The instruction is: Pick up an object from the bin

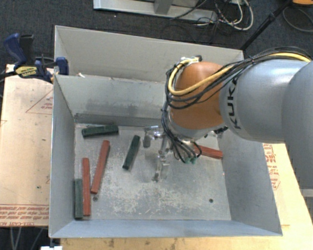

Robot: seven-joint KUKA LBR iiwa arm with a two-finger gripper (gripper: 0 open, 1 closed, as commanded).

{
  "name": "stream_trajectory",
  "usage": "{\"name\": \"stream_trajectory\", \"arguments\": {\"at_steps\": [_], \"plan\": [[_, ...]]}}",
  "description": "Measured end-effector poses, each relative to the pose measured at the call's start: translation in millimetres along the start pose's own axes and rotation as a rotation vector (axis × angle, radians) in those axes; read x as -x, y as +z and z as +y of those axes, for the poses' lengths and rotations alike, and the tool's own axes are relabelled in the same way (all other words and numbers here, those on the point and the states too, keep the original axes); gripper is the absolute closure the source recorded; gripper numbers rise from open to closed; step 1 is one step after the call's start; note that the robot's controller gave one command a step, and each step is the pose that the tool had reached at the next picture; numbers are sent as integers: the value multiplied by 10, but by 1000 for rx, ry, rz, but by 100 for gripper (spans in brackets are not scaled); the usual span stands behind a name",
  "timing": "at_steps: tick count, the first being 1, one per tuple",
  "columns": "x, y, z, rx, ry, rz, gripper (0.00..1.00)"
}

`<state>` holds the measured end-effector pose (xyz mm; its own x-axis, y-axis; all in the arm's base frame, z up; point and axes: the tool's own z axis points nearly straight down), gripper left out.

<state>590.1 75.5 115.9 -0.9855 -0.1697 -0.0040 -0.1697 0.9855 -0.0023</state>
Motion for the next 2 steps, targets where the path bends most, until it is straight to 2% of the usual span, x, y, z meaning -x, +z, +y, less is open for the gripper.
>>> {"name": "stream_trajectory", "arguments": {"at_steps": [1, 2], "plan": [[-157, 336, -52, 8, 4, 11, 0], [-8, 71, -402, 3, -35, 7, 0]]}}
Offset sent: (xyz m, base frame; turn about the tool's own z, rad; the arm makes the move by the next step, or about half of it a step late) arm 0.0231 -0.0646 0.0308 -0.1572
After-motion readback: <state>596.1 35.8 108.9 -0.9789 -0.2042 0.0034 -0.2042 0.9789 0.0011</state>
